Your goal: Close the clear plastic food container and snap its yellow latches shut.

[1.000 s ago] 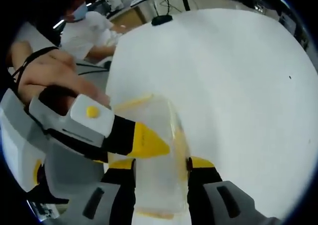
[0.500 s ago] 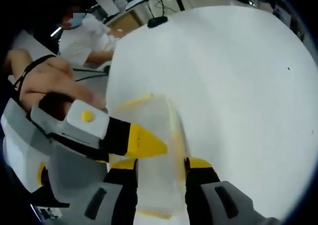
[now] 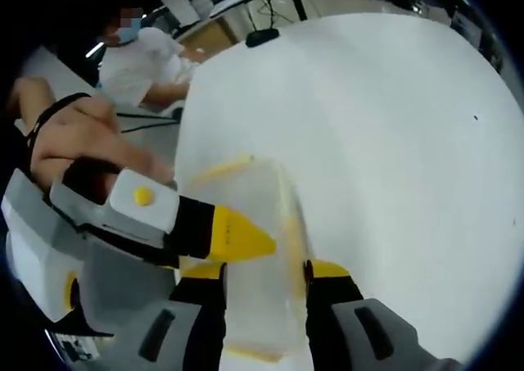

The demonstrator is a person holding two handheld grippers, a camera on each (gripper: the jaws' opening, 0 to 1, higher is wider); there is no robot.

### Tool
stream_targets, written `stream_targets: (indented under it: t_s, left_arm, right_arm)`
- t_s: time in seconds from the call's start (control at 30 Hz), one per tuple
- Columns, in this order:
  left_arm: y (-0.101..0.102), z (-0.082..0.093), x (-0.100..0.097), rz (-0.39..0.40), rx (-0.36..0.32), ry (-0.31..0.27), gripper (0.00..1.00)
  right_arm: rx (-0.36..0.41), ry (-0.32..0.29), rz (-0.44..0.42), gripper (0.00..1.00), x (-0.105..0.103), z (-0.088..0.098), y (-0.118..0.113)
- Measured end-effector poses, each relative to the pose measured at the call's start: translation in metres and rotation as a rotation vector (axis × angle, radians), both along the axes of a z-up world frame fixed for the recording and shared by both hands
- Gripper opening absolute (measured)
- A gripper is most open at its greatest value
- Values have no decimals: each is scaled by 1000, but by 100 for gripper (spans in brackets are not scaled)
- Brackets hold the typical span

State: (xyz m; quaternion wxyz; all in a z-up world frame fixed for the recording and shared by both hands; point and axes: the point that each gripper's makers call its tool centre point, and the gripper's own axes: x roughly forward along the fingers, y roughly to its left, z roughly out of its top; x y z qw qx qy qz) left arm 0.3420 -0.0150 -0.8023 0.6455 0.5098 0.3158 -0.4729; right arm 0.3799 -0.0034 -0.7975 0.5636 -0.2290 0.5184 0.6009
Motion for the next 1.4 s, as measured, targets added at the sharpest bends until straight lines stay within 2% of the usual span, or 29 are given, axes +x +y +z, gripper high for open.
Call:
stream_targets:
  t_s: [0.23,0.37,0.47,0.53,0.63,0.77,0.9,0.97,1.23,1.4]
  left_arm:
    - [0,0,0,-5,6,2,65]
    - [0,0,0,-14,8,-3,66]
    - [0,3,1,-20,-8,22,66]
    - [4,3,2,-23,-1,34,67]
    - [7,5,4,2,-18,61,67]
    - [6,10,8,-12,-34,47,75]
    - [-2,11,2,24,-104,134,85]
    - [-1,10,-1,26,-92,155,92]
    - [2,9,-3,18,-86,192,94]
    - [6,7,-6,27,-80,224,93]
  right_arm:
    - [53,-22,9,37,-1,2,1]
    - [56,-33,10,37,-1,3,2]
    - [76,-51,16,38,-2,6,3]
    - [90,-54,6,41,-3,8,4]
    - [113,-91,6,50,-2,11,6]
    - [123,-98,-5,51,-1,14,4]
    - [111,-88,7,54,-7,14,0]
    - [112,-93,11,60,-9,15,-1]
    - [110,-112,60,74,-18,18,0]
    - [111,-124,86,79,-25,19,2]
